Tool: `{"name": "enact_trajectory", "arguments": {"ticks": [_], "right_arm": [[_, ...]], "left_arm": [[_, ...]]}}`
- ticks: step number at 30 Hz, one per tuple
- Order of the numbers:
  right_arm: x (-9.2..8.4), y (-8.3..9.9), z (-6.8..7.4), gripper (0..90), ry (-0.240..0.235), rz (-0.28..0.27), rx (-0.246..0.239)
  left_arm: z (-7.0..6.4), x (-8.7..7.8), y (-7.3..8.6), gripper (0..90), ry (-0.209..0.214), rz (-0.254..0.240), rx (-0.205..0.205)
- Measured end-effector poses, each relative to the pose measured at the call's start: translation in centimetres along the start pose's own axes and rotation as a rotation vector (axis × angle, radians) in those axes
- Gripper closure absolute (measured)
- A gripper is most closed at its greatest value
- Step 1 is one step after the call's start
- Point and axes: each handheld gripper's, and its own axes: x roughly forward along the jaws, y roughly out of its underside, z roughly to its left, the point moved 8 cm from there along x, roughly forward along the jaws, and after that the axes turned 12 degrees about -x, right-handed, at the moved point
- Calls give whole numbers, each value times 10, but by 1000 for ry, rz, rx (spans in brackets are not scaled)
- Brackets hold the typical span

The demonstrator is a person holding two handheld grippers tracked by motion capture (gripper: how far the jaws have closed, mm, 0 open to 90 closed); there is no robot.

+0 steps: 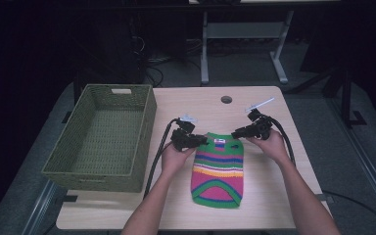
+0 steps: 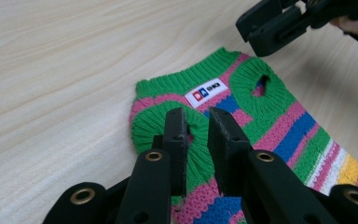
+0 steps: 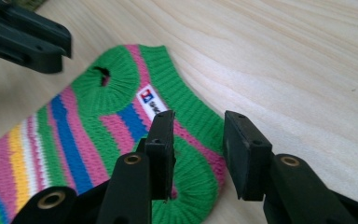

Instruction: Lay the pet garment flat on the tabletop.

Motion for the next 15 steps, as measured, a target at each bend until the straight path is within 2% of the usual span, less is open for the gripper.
{"name": "enact_trajectory", "arguments": {"ticks": [5,8,13,15], "right_arm": [[-6,1,11,632,-18,10,-36],[-9,2,15,627,-24,7,-42],[-15,9,27,611,-42,8,-59],[-20,15,37,608,-47,1,-80]], "left_arm": [[-9,-2,5,757,9,19,32],[-12,-4,8,745,12,24,42],[-18,-9,18,710,-2,72,99],[-22,-11,24,680,4,88,117]]}}
